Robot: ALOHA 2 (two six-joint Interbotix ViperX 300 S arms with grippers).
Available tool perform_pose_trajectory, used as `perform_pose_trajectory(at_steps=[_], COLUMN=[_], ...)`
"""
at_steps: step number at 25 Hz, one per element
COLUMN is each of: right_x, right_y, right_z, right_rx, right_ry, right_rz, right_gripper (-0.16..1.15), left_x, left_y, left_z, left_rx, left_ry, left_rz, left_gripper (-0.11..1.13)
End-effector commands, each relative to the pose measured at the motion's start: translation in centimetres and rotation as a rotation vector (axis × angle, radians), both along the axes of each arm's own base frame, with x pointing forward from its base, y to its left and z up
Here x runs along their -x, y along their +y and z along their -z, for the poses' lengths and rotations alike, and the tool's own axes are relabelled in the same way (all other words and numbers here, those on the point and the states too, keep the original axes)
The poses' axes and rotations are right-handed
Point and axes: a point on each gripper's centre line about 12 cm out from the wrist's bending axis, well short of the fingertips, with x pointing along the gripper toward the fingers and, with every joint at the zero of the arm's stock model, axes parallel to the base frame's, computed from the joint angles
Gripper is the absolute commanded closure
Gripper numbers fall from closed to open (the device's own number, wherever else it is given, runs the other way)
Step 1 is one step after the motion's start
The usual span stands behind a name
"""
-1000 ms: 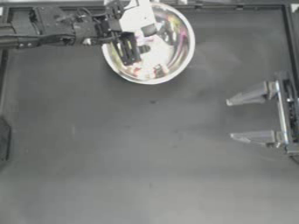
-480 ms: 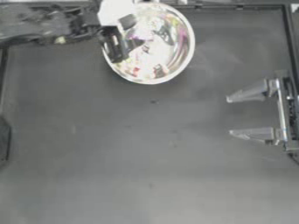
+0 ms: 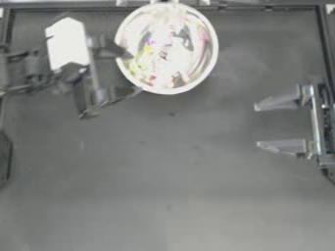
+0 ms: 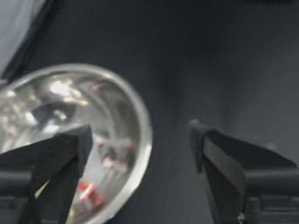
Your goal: Put candies in bowl
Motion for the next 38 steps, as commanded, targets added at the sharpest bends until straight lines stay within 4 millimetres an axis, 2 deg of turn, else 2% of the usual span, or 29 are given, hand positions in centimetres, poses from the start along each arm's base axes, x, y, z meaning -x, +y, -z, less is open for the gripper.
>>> perform_pose_trajectory(at_steps=[1, 6, 12, 27, 38], right_x=[-0.4, -0.3, 0.2, 0.4, 0.4], right_y=[-0.1, -0.2, -0.6, -0.6, -0.6], right_z=[-1.3, -1.6, -2.2, -2.7, -2.6], right_rx=[0.012, 0.013, 0.032, 0.063, 0.067], right_ry=[-0.037, -0.044, -0.068, -0.1, -0.098], right_rz=[-0.002, 0.003, 0.024, 0.015, 0.014], right_gripper=[-0.01, -0.01, -0.01, -0.01, -0.01], left_x=[2.1, 4.0, 5.1, 9.6, 11.3], left_y=[-2.0, -3.8, -5.3, -6.5, -7.4], left_z=[-2.0, -1.8, -0.6, 0.1, 1.4], left_rx=[-0.013, -0.016, -0.013, -0.034, -0.001], left_ry=[-0.109, -0.132, -0.118, -0.262, -0.28], left_rz=[0.041, 0.088, 0.133, 0.158, 0.184], left_gripper=[0.06, 0.08, 0.08, 0.08, 0.11])
